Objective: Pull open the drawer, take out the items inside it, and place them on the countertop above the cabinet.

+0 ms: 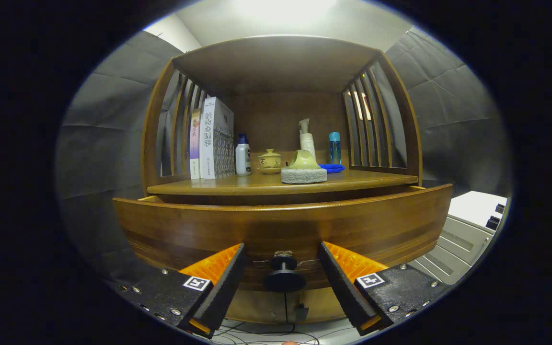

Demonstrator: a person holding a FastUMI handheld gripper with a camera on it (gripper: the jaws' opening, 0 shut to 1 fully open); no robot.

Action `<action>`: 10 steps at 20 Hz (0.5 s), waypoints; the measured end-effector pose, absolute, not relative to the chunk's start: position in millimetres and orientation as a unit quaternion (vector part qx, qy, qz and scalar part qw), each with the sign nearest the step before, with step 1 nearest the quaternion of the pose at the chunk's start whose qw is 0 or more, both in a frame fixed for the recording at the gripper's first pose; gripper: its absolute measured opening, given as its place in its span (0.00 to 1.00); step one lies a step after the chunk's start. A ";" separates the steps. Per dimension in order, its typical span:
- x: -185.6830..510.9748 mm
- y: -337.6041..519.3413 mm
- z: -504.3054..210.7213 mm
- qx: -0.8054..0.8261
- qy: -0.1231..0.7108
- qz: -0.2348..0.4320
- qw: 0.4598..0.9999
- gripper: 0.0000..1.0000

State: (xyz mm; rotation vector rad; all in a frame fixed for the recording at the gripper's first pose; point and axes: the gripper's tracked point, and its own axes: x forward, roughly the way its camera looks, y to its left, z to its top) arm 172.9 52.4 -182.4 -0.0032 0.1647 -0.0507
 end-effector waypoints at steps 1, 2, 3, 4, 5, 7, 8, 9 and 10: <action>179.9 52.2 -182.5 -0.002 0.082 -0.025 0.996 0.95; 186.8 51.4 -182.8 -0.003 0.082 -0.024 0.996 0.95; 193.2 50.7 -182.9 -0.002 0.081 -0.024 0.996 0.95; 198.7 50.4 -183.7 -0.002 0.081 -0.024 0.996 0.95; 204.4 50.4 -183.5 -0.003 0.080 -0.023 0.997 0.95; 215.5 49.5 -183.8 -0.005 0.077 -0.025 0.997 0.95; 220.1 49.9 -185.0 -0.004 0.076 -0.025 0.997 0.95; 225.2 49.6 -185.2 -0.004 0.077 -0.026 0.997 0.95; 229.5 49.2 -185.6 -0.004 0.076 -0.025 0.997 0.95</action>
